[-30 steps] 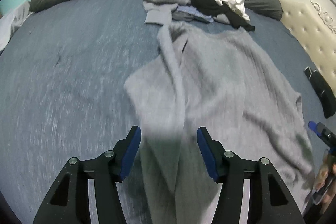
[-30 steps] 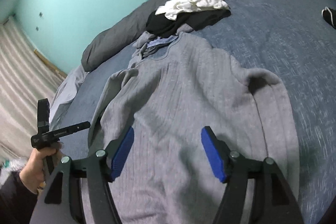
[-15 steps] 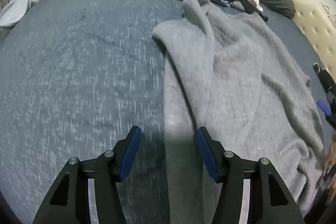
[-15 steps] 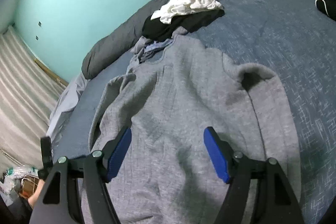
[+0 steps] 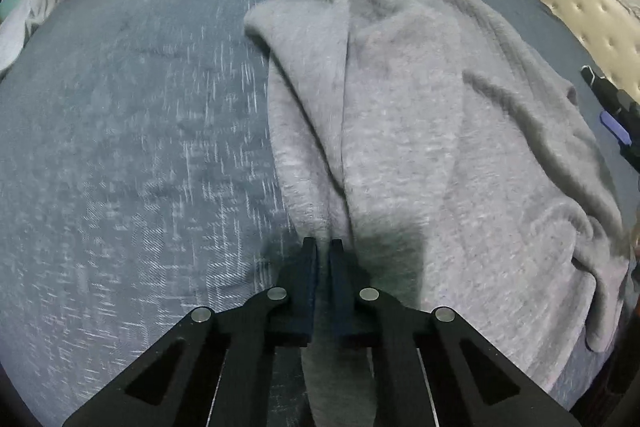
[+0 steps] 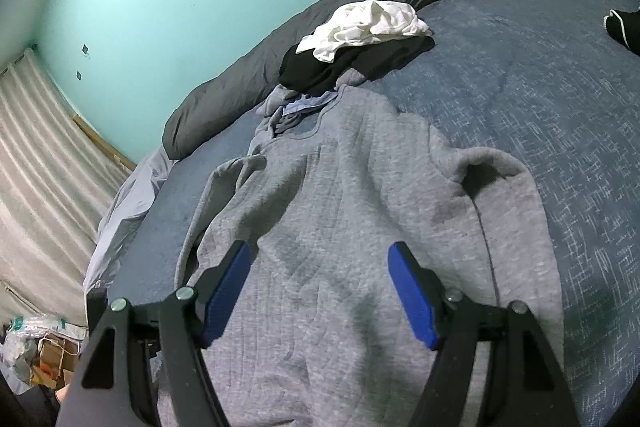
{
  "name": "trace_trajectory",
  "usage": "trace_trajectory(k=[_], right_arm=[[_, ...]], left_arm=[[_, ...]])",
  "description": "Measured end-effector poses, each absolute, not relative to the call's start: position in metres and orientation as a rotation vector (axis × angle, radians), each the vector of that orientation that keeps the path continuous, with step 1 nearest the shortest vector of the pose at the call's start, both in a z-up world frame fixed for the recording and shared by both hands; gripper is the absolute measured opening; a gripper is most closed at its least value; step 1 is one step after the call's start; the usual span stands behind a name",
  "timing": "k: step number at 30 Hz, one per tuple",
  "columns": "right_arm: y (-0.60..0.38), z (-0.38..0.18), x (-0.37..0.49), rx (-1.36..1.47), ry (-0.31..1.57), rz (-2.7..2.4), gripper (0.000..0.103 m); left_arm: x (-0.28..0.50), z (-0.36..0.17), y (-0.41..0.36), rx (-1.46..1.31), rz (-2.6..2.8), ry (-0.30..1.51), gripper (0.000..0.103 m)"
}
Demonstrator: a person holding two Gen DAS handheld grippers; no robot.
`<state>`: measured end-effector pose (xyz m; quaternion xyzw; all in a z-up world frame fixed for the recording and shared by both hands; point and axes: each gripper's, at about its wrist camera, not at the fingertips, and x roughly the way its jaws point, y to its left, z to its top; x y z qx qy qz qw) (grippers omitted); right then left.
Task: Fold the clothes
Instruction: 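Grasp a sweatshirt sleeve with the left tool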
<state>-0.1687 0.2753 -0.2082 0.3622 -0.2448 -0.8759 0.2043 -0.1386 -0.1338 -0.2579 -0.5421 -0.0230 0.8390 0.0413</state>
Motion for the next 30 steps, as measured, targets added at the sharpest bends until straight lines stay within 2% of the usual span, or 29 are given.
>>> trace_trajectory(k=[4, 9, 13, 16, 17, 19, 20, 21, 26, 29, 30], right_arm=[[0.279, -0.208, -0.169, 1.001, -0.696, -2.446, 0.072], [0.281, -0.206, -0.168, 0.992, -0.704, -2.455, 0.072], [0.279, -0.207, -0.170, 0.995, -0.698, -2.456, 0.072], [0.276, -0.209, -0.171, 1.004, -0.689, -2.453, 0.072], [0.276, -0.210, -0.171, 1.006, -0.687, -2.453, 0.072], [0.275, -0.210, -0.172, 1.010, -0.687, -2.453, 0.072], [0.275, -0.211, -0.172, 1.012, -0.688, -2.453, 0.072], [0.274, -0.211, -0.173, 1.014, -0.688, -2.451, 0.072], [0.272, -0.211, -0.172, 1.019, -0.685, -2.444, 0.072], [0.273, -0.211, -0.171, 1.018, -0.691, -2.445, 0.072], [0.273, -0.211, -0.171, 1.020, -0.692, -2.445, 0.072]], left_arm=[[-0.138, -0.232, -0.159, -1.617, 2.653, -0.137, 0.005], [-0.144, -0.207, -0.234, -1.646, 2.870, -0.252, 0.005], [-0.155, -0.226, -0.282, -1.827, 2.892, -0.379, 0.010], [-0.153, -0.227, -0.273, -1.807, 2.884, -0.324, 0.013], [-0.150, -0.226, -0.267, -1.785, 2.882, -0.314, 0.015], [-0.142, -0.225, -0.262, -1.755, 2.869, -0.291, 0.033], [-0.135, -0.225, -0.264, -1.752, 2.855, -0.277, 0.046], [-0.128, -0.226, -0.266, -1.748, 2.841, -0.263, 0.049], [-0.108, -0.249, -0.257, -1.841, 2.768, -0.161, 0.050], [-0.105, -0.262, -0.262, -1.868, 2.718, -0.235, 0.050], [-0.104, -0.265, -0.264, -1.868, 2.698, -0.272, 0.041]])
